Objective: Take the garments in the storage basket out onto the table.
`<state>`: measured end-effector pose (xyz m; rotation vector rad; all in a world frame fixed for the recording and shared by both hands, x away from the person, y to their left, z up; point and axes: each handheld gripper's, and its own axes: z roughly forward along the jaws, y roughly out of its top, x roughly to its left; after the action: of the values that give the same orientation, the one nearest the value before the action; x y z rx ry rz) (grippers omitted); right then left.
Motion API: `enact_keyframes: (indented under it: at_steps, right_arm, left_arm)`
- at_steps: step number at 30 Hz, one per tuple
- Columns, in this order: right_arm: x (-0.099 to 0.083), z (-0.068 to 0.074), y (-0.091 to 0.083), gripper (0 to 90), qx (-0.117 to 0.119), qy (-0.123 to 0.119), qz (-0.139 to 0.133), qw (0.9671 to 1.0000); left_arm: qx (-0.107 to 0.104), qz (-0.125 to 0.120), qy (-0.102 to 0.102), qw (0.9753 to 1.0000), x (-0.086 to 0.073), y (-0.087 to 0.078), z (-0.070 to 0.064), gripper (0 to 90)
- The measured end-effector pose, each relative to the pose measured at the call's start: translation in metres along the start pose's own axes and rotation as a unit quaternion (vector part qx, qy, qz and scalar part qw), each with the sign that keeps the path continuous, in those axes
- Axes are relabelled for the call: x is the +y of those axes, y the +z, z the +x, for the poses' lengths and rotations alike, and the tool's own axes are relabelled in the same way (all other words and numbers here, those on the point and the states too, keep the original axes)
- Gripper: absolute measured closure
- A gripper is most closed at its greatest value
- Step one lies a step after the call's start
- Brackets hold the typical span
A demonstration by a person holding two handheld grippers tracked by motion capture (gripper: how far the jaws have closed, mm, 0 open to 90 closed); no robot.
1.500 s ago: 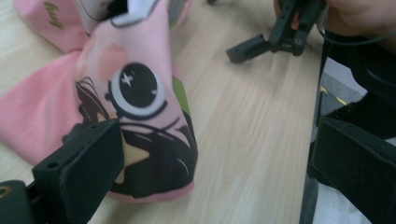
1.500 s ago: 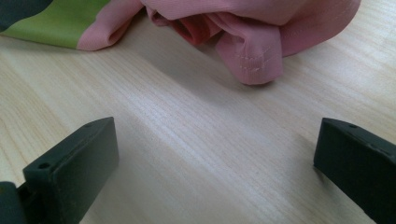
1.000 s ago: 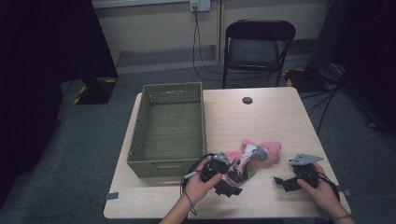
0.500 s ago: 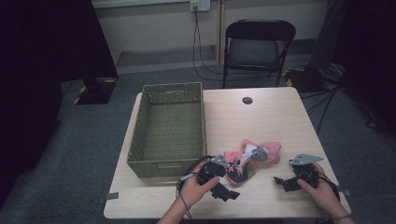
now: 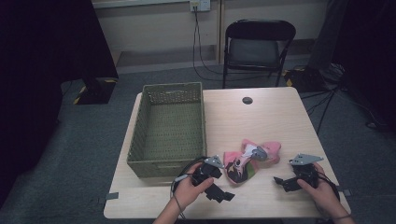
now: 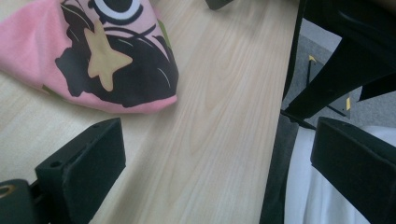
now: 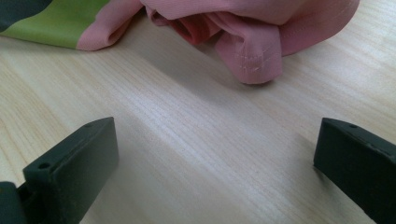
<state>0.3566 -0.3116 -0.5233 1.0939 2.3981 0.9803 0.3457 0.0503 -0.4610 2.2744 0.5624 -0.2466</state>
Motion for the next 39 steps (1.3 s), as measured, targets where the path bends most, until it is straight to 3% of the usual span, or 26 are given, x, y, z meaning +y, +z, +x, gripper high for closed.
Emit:
enact_keyframes:
  at_steps: [39]
  right_arm:
    - [0.0,0.0,0.0,0.0,0.0,0.0,0.0,1.0]
  left_arm:
    - [0.008,0.003,-0.02,0.9998,-0.034,-0.032,0.009,2.7]
